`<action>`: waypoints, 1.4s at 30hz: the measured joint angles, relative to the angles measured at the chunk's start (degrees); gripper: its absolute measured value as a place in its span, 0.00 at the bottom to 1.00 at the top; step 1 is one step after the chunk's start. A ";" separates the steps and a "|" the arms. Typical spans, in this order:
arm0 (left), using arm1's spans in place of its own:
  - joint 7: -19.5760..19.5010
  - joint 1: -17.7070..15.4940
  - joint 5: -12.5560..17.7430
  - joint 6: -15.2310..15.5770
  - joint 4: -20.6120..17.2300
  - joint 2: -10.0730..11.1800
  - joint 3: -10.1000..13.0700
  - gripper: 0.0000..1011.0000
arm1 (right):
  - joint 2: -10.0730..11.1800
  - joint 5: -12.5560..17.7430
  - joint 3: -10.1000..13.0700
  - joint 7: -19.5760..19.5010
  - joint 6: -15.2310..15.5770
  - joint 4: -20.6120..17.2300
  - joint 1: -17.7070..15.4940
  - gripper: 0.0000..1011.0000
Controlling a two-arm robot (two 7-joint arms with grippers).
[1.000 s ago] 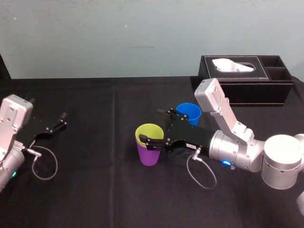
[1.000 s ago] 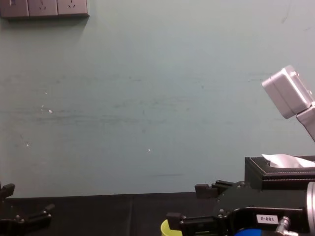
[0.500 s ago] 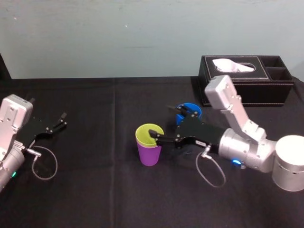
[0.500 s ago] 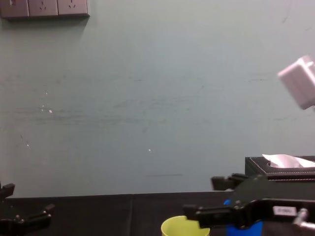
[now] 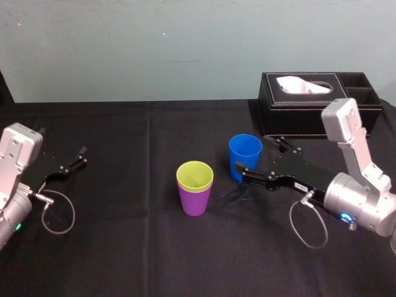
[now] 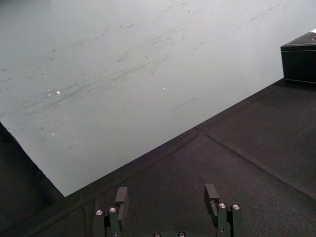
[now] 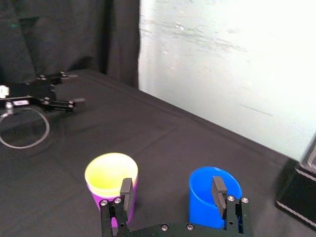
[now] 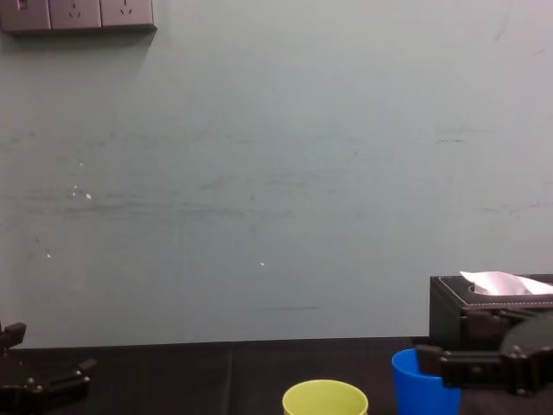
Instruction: Stack the three plastic cups sequentially using one hand.
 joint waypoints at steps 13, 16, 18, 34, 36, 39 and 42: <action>0.00 0.00 0.00 0.00 0.00 0.00 0.00 1.00 | -1.68 -1.17 1.53 -2.05 -2.65 5.71 -1.31 0.99; 0.00 0.00 0.00 0.00 0.00 0.00 0.00 1.00 | -2.43 -1.62 1.59 -2.14 -3.01 7.26 -0.97 0.99; 0.00 0.00 0.00 0.00 0.00 0.00 0.00 1.00 | -2.81 -1.83 1.60 -2.13 -3.15 8.04 -0.73 0.99; 0.00 0.00 0.00 0.00 0.00 0.00 0.00 1.00 | -6.06 -4.05 0.43 -1.08 -3.48 14.67 2.88 0.99; 0.00 0.00 0.00 0.00 0.00 0.00 0.00 1.00 | -6.41 -4.33 0.21 -0.95 -3.46 15.16 3.26 0.99; 0.00 0.00 0.00 0.00 0.00 0.00 0.00 1.00 | -6.80 -4.82 -0.05 -0.95 -3.38 15.68 3.66 0.99; 0.00 0.00 0.00 0.00 0.00 0.00 0.00 1.00 | -7.07 -5.12 -0.19 -0.96 -3.35 16.03 3.94 0.99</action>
